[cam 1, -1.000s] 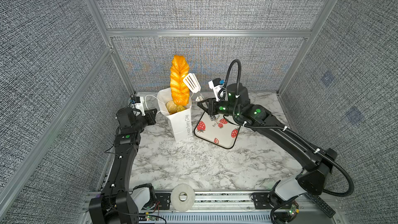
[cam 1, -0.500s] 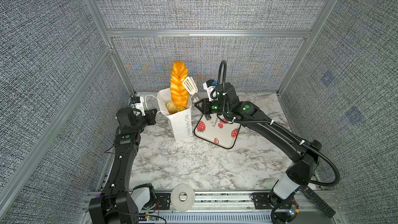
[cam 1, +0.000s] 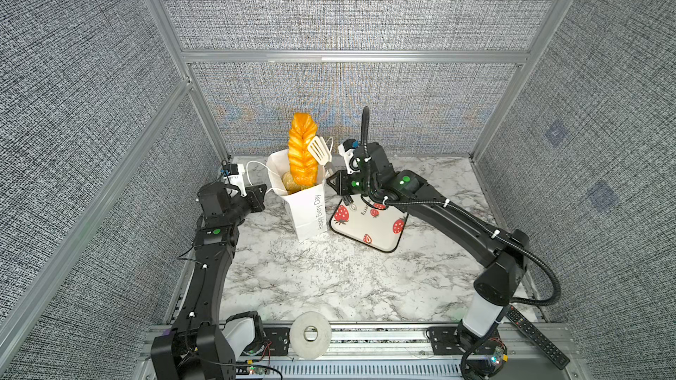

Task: Place the fake bread into the paper bag
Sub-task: 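Carry the braided loaf over the bag opening with the right tongs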

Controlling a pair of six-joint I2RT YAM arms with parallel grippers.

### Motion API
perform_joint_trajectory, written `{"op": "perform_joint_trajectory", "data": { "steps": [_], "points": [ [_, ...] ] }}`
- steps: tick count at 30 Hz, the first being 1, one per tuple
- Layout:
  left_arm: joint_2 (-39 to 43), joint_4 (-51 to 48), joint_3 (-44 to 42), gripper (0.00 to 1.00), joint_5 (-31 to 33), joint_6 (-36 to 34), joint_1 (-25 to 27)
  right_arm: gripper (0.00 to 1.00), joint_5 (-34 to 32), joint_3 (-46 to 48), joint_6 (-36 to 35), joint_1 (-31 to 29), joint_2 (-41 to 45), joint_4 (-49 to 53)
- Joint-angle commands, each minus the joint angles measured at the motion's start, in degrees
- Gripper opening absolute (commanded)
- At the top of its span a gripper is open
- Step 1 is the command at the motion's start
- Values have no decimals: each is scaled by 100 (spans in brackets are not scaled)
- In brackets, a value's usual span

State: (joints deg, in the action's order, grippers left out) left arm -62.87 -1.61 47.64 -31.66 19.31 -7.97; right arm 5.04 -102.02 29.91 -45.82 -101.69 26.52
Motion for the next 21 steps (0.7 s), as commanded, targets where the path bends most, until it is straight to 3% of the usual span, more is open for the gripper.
{"op": "perform_joint_trajectory", "data": {
  "steps": [1, 21],
  "points": [
    [20, 38, 24, 0, -60, -36, -3, 19, -65, -89, -43, -70, -2, -174],
    [29, 46, 12, 0, -63, -36, -3, 20, -543, 116, -291, -451, 167, 259]
  ]
}}
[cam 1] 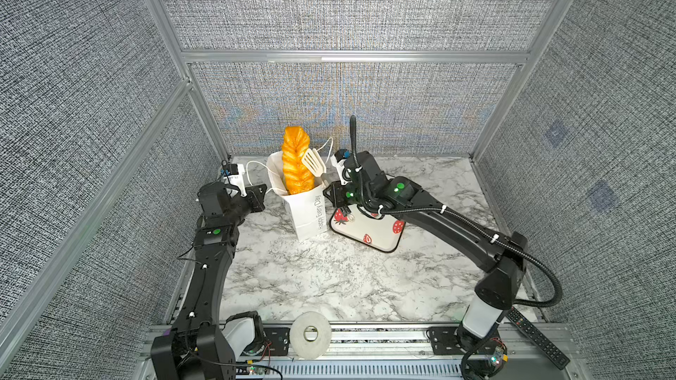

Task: Place the fake bread into the paper bag
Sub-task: 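Carry the braided loaf over the bag opening with the right tongs, then lower the braided loaf into the bag and open the right tongs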

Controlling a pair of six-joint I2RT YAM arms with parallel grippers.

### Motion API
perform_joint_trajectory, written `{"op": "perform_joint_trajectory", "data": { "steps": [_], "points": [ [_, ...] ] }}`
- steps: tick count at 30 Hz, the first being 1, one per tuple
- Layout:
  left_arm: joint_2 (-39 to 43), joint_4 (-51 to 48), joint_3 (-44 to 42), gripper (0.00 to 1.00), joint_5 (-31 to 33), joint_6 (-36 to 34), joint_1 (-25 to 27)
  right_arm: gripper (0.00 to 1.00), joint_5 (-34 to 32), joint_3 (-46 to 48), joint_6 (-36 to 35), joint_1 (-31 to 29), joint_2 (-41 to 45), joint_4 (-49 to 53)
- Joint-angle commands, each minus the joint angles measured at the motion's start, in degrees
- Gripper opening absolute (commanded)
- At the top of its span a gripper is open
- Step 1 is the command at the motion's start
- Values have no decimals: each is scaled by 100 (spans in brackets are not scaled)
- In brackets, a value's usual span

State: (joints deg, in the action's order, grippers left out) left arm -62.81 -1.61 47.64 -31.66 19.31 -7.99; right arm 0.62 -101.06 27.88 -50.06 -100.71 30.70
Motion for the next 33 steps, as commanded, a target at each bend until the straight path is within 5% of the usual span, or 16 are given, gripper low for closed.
{"op": "perform_joint_trajectory", "data": {
  "steps": [1, 21, 33],
  "points": [
    [16, 53, 9, 0, -68, -30, -1, 21, -111, 33, -90, -33, 86, -153],
    [9, 64, 9, 0, -82, -24, -1, 40, -237, 143, -121, -68, 252, 54],
    [2, 55, 9, 0, -73, -30, -1, 42, -334, 139, -195, -61, 362, 101]
  ]
}}
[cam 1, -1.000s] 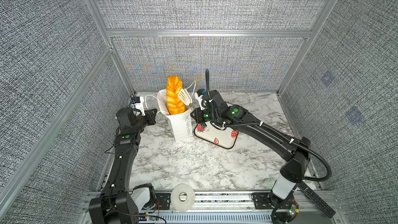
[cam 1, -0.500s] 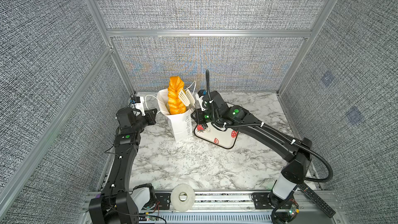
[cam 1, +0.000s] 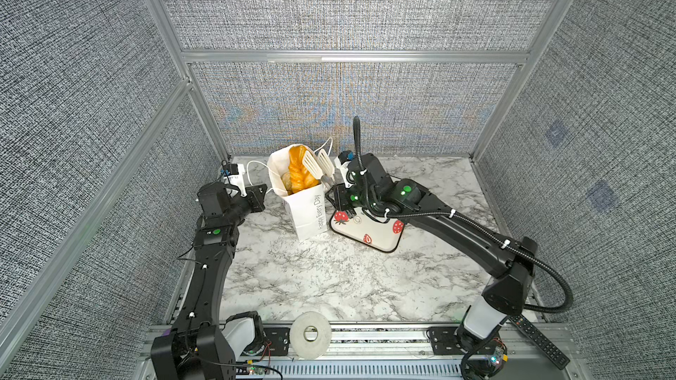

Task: Place the fake bread into the paper bag
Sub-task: 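Lower the braided loaf into the bag and open the right tongs, then withdraw the right tongs past the tray while the left gripper releases the bag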

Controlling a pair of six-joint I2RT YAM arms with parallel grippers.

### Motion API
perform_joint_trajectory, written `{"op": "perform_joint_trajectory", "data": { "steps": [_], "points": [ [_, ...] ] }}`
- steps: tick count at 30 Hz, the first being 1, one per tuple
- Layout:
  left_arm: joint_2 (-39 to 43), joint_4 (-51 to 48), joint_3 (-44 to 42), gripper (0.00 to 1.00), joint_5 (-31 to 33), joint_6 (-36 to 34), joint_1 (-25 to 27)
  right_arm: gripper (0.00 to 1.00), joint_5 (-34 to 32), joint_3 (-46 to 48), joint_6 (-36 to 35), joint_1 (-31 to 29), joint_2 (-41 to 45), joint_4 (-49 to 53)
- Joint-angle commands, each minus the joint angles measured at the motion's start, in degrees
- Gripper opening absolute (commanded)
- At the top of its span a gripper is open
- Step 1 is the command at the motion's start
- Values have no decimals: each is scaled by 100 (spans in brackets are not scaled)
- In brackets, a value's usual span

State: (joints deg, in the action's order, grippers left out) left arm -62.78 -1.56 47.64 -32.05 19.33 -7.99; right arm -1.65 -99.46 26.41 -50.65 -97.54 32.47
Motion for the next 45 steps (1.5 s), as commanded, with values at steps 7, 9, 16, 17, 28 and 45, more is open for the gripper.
{"op": "perform_joint_trajectory", "data": {
  "steps": [7, 9, 16, 17, 28, 45],
  "points": [
    [-2, 51, 23, 0, -20, -44, -1, 42, -303, 142, -81, 8, 274, -74],
    [6, 61, 33, 0, -20, -57, -1, 42, -351, 239, -92, 14, 381, -90],
    [12, 175, 116, 0, -195, -59, 7, 42, -591, 569, -145, 119, 847, -39],
    [2, 189, 139, 0, -238, -38, 8, 42, -620, 651, -143, 145, 925, -39],
    [262, 131, 456, 53, -352, 112, 17, 42, -671, 1611, -127, 877, 1901, 4],
    [1499, -836, -84, 96, 371, -111, 17, 42, -162, 2672, -79, 2625, 2467, 271]
  ]
}}
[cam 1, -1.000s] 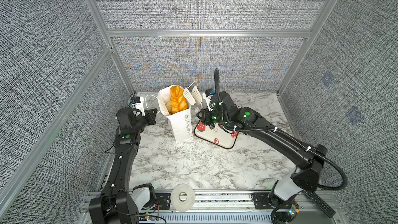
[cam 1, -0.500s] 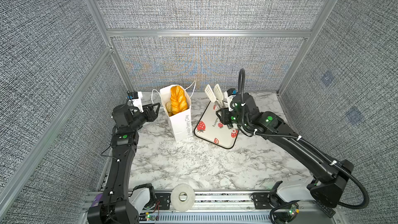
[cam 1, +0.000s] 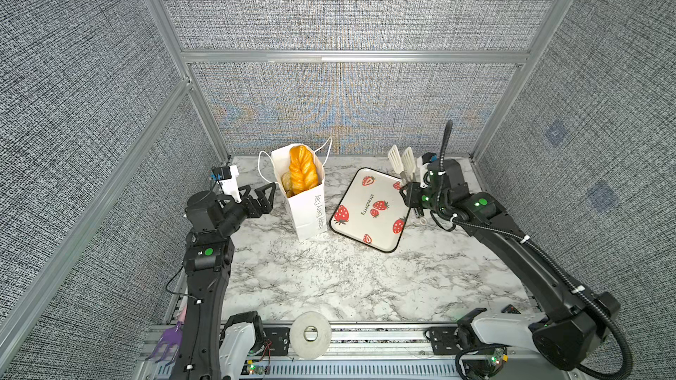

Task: Place the fake bread into the paper bag
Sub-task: 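Withdraw the right tongs past the tray while the left gripper releases the bag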

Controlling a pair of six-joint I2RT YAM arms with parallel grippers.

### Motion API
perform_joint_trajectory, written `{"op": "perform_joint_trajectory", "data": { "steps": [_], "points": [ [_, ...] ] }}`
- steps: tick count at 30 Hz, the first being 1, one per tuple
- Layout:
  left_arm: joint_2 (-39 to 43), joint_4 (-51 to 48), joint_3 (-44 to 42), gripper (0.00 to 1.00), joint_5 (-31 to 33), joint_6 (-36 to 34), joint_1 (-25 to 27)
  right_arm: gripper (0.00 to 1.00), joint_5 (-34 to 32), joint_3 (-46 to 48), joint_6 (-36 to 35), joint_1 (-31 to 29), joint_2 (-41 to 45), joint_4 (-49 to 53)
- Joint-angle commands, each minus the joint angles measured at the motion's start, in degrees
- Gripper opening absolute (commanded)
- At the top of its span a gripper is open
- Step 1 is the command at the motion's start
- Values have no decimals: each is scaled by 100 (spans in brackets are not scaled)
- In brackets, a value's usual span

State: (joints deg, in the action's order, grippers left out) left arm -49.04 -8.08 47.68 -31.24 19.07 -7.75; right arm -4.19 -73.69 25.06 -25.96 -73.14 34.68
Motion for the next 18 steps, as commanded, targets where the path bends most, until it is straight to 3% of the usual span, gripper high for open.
{"op": "perform_joint_trajectory", "data": {
  "steps": [1, 18],
  "points": [
    [196, -216, -144, 96, 353, -77, -7, 42, 117, 153, 62, 237, 23, 48],
    [521, 195, -1397, 99, 2257, 759, -7, 42, 434, 858, 121, 1575, -343, 86]
  ]
}}
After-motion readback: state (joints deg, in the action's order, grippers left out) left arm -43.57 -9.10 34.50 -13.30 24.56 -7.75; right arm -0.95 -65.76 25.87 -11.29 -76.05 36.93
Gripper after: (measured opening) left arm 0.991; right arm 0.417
